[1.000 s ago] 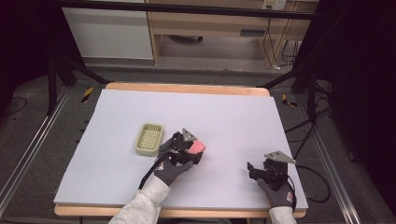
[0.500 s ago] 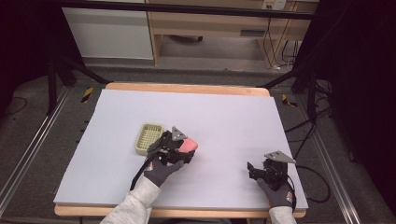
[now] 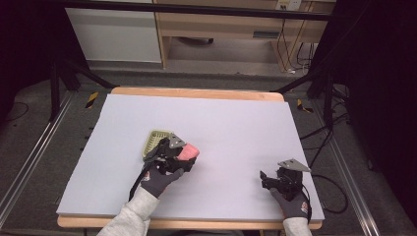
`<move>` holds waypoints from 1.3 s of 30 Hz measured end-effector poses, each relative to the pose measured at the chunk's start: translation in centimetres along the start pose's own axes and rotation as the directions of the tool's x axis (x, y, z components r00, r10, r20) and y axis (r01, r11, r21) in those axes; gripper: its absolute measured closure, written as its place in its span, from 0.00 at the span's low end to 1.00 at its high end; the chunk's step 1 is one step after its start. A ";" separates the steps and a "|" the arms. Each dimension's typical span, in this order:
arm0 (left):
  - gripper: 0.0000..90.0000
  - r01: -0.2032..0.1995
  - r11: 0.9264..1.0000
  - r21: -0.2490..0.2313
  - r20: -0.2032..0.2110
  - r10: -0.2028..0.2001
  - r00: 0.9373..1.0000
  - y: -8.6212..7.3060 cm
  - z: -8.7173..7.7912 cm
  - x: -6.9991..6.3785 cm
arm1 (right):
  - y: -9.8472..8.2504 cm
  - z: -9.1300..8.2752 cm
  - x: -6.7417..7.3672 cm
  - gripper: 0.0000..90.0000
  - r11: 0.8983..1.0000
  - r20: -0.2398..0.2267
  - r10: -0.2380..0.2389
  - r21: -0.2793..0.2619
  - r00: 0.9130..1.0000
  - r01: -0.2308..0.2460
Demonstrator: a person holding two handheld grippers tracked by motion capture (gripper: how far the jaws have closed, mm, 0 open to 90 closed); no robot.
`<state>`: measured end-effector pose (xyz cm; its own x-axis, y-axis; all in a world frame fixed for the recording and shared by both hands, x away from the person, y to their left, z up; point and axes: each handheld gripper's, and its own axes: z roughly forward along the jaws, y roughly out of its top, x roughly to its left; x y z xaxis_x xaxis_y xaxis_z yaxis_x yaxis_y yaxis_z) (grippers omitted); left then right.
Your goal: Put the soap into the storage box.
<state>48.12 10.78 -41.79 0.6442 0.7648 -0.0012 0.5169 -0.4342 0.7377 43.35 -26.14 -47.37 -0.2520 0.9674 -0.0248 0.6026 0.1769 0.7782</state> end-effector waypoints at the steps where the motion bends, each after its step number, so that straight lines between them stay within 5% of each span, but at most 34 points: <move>1: 0.41 0.002 1.000 -0.001 -0.001 -0.002 1.000 -0.1 -0.1 0.1 | 0.0 0.0 0.0 0.14 1.000 0.000 0.000 0.000 1.000 0.000; 39: 0.41 0.123 0.989 -0.078 -0.076 -0.129 0.989 -0.9 -3.2 5.4 | 0.0 -0.3 0.0 0.14 1.000 -0.005 -0.016 -0.014 1.000 0.016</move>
<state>49.33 16.87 -40.28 0.5278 0.8482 -0.0450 0.5465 -0.2986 0.7824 43.10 -26.16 -47.15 -0.2658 0.9634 -0.0343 0.5877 0.1901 0.7864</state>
